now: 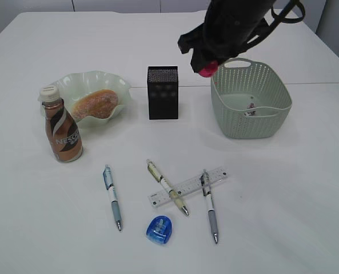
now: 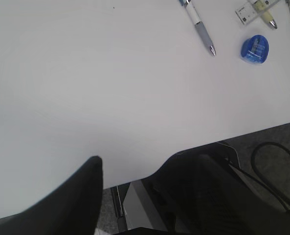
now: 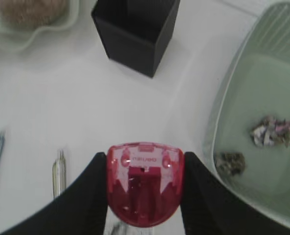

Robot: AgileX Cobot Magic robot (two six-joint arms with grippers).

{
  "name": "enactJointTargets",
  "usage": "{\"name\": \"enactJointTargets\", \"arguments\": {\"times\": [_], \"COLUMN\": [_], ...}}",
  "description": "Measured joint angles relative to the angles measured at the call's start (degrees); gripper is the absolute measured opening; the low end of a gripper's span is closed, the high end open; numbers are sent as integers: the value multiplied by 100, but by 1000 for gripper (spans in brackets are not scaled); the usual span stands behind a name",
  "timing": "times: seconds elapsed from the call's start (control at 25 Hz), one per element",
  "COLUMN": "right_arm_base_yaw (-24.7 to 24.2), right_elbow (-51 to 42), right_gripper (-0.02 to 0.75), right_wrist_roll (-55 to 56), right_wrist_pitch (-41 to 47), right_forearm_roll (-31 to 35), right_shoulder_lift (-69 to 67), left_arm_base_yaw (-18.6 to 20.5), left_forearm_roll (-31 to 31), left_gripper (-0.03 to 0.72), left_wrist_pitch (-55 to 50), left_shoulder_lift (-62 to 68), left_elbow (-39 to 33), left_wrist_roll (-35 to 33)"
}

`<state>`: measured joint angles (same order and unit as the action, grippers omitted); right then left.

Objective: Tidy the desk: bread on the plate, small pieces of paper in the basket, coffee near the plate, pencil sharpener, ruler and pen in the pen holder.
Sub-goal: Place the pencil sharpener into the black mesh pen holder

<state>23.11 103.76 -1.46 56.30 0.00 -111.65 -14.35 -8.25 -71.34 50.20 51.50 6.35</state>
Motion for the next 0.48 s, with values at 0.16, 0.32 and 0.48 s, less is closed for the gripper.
{"name": "enactJointTargets", "arguments": {"times": [0.16, 0.32, 0.48], "right_arm_base_yaw": [0, 0, 0], "right_elbow": [9, 13, 22], "right_gripper": [319, 319, 319], "right_wrist_roll": [-5, -14, -14], "right_wrist_pitch": [-988, -1969, -2917], "right_forearm_roll": [145, 257, 275], "right_shoulder_lift": [-149, -400, -741], "left_arm_base_yaw": [0, 0, 0], "left_forearm_roll": [0, 0, 0], "left_gripper": [434, 434, 434], "left_wrist_pitch": [0, 0, 0], "left_shoulder_lift": [0, 0, 0], "left_elbow": [0, 0, 0], "left_wrist_roll": [0, 0, 0]}}
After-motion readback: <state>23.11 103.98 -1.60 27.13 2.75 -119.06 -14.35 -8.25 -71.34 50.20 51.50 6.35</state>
